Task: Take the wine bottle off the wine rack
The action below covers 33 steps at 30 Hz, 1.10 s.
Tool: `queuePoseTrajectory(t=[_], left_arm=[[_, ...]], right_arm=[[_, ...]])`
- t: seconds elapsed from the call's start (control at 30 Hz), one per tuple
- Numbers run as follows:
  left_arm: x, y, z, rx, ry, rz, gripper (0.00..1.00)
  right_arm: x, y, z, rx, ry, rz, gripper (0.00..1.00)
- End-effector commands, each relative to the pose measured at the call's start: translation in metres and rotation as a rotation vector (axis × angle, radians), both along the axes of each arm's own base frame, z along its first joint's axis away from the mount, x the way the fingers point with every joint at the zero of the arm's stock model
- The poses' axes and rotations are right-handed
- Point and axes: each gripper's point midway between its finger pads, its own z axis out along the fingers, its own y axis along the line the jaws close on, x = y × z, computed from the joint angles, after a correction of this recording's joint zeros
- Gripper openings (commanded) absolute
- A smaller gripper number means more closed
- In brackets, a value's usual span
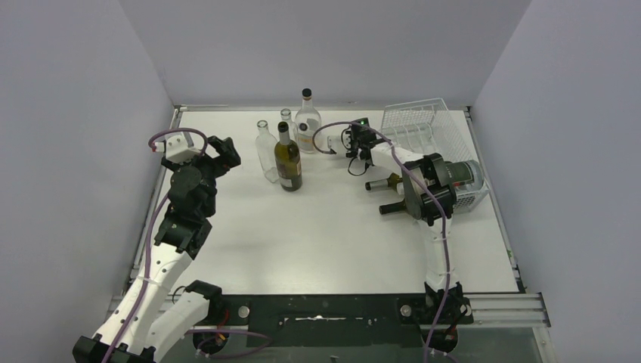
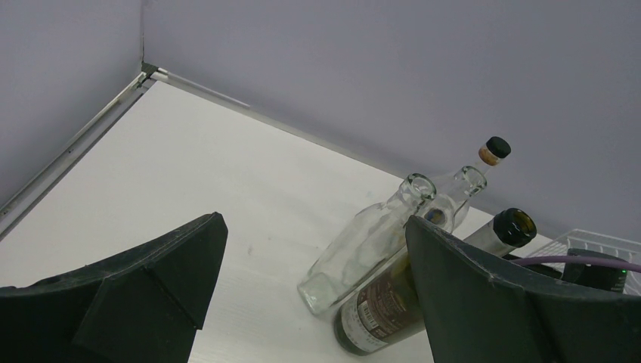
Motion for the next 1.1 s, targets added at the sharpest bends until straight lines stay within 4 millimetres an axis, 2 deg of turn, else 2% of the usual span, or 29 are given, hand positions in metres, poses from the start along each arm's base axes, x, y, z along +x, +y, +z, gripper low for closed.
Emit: queuePoseTrajectory(t=[0.0, 0.2, 0.33, 0.6, 0.77, 1.07], left_arm=[[0.001, -0.001, 0.020, -0.016, -0.067, -0.008, 0.91], [0.000, -0.002, 0.021, -0.017, -0.071, -0.013, 0.91], [0.000, -0.003, 0.022, -0.020, -0.074, -0.016, 0.91], [-0.001, -0.003, 0.022, -0.023, -0.076, -0.019, 0.91], [-0.001, -0.003, 0.024, -0.026, -0.080, -0.020, 0.91], [-0.002, -0.004, 0.025, -0.029, -0.084, -0.024, 0.91]], right_arm=[[-0.021, 0.019, 0.029, 0.116, 0.002, -0.057, 0.20], [-0.044, 0.041, 0.035, 0.233, 0.010, -0.067, 0.19], [-0.058, 0.057, 0.049, 0.335, -0.001, -0.066, 0.20], [-0.085, 0.094, 0.077, 0.477, -0.022, -0.020, 0.15], [-0.092, 0.107, 0.105, 0.580, -0.062, 0.005, 0.13], [-0.101, 0.119, 0.161, 0.760, -0.112, 0.034, 0.10]])
